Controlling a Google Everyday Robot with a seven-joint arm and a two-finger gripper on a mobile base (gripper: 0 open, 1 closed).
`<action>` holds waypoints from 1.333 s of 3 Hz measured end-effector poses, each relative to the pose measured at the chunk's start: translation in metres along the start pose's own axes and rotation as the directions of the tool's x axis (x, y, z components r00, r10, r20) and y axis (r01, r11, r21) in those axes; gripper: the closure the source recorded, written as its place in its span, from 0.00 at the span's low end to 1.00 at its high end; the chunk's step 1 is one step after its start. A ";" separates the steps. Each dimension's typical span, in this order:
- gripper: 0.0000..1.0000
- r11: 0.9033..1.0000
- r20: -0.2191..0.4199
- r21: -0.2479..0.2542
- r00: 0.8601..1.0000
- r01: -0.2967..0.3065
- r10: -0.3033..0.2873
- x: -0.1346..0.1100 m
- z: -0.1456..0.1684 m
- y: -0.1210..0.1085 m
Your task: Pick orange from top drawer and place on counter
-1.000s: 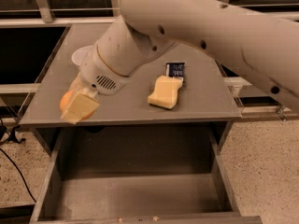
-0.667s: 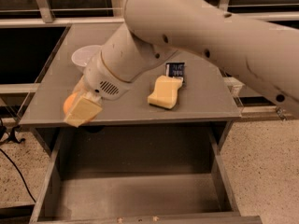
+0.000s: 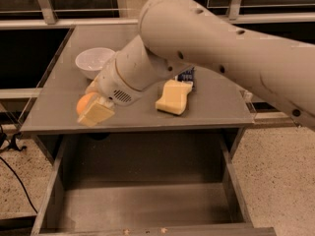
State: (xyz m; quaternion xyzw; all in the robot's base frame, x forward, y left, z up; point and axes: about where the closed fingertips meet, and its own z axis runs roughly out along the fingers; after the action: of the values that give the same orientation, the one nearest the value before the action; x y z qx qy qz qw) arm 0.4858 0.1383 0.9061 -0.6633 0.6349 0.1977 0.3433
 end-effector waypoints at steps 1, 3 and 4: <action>1.00 0.999 0.010 0.043 0.999 0.032 -0.033 0.005 -0.001 -0.015; 1.00 0.987 0.056 0.160 0.998 0.005 -0.014 0.037 -0.012 -0.040; 1.00 0.980 0.062 0.197 0.998 -0.027 0.016 0.053 -0.016 -0.047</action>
Offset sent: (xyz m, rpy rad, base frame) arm 0.0482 -0.0310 -0.0055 0.0710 -0.1363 -0.0656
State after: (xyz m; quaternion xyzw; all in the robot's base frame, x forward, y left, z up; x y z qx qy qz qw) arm 0.5348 0.0873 0.8894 -0.6129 0.6479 0.1573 0.4241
